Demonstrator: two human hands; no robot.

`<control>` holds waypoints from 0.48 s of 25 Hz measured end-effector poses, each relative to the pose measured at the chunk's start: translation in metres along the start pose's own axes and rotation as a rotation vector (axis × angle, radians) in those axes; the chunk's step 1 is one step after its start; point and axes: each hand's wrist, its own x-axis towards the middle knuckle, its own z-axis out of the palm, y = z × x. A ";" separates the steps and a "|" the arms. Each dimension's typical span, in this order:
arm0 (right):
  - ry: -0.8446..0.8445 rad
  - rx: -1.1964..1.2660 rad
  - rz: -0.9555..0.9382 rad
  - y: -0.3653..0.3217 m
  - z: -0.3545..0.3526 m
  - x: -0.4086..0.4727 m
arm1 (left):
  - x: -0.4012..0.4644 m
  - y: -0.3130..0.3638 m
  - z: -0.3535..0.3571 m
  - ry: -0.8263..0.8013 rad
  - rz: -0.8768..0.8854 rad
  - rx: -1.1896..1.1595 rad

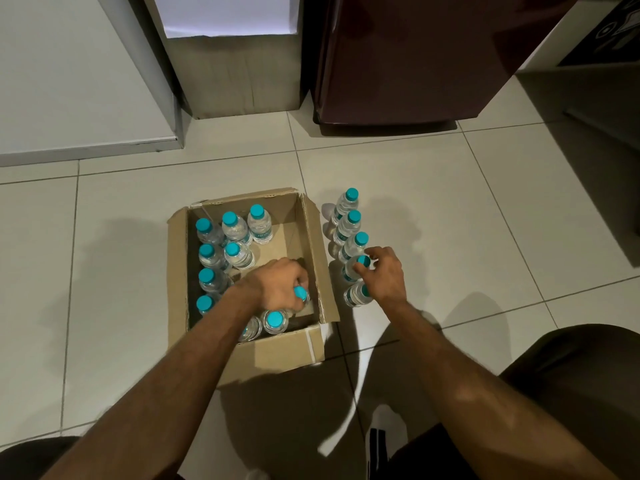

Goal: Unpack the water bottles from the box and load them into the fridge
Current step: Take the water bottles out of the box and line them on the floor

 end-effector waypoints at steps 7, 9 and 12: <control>-0.010 0.428 -0.306 -0.069 -0.022 -0.021 | -0.037 -0.001 -0.081 0.217 0.043 -0.299; -0.188 0.553 -0.294 -0.094 -0.025 -0.024 | -0.047 -0.001 -0.098 0.312 0.091 -0.338; -0.416 0.583 -0.331 -0.116 -0.031 -0.027 | -0.055 0.001 -0.109 0.400 0.143 -0.415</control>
